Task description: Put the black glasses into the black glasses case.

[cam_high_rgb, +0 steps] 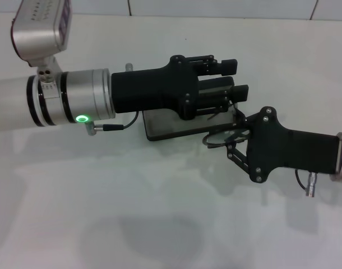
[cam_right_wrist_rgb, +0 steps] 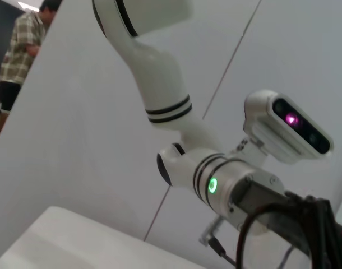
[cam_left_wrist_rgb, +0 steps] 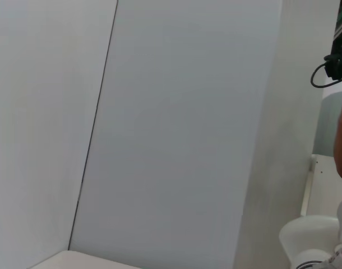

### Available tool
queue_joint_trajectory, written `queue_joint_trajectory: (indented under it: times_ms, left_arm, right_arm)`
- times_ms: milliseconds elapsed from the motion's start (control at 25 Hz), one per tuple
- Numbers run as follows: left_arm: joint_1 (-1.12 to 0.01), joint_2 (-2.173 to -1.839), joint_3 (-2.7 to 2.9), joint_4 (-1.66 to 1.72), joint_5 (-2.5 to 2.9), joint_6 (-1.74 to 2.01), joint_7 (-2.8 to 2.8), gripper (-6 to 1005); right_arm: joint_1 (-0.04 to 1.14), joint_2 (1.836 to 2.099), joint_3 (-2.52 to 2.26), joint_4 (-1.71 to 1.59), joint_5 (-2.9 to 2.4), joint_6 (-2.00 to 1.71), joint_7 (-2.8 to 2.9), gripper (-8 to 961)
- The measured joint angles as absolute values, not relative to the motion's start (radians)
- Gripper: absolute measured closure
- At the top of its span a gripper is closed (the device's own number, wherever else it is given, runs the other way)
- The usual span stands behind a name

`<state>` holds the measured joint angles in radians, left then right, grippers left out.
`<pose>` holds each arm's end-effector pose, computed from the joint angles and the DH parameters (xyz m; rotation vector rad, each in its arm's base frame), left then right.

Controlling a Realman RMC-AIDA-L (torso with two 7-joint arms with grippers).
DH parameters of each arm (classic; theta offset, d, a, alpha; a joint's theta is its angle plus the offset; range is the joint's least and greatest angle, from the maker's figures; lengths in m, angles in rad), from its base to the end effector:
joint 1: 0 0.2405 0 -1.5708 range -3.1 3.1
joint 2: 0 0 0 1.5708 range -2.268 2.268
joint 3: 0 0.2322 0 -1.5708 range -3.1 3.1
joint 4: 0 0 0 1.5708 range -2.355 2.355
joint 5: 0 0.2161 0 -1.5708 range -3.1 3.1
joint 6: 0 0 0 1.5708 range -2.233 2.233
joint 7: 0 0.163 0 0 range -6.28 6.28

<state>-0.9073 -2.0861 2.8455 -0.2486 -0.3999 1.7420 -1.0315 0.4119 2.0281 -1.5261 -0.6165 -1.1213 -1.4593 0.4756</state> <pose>-0.1497 0.3346 -0.0467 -2.8273 -0.3355 -1.1971 0.1794 0.2957 -0.0515 -2.5561 -0.5390 0.9299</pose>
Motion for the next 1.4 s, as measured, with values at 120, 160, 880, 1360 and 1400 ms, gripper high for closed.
queue_joint_trajectory:
  times_ms: [120,160,880,1360,1400]
  left_arm:
    - [-0.908,-2.086,2.846,-0.24,-0.394,1.742,-1.024,406]
    - [-0.91,-2.086,2.846,-0.239,-0.389,1.741,-1.024,406]
    - [-0.846,-2.079,2.844,-0.252,-0.544,1.728,-0.981,406]
    - [-0.776,-2.064,2.844,-0.255,-0.678,1.711,-0.97,406]
    - [-0.776,-2.064,2.844,-0.255,-0.677,1.711,-0.97,406]
  right_arm:
    - [0.408,2.028,-1.525,-0.617,-1.118,-1.456,0.477,940]
    - [0.407,2.027,-1.525,-0.617,-1.116,-1.455,0.477,939]
    - [0.393,2.021,-1.533,-0.658,-1.132,-1.326,0.468,938]
    - [0.398,2.028,-2.053,-1.0,-1.084,-0.361,0.472,938]
    - [0.408,2.028,-2.092,-1.006,-1.084,-0.318,0.472,938]
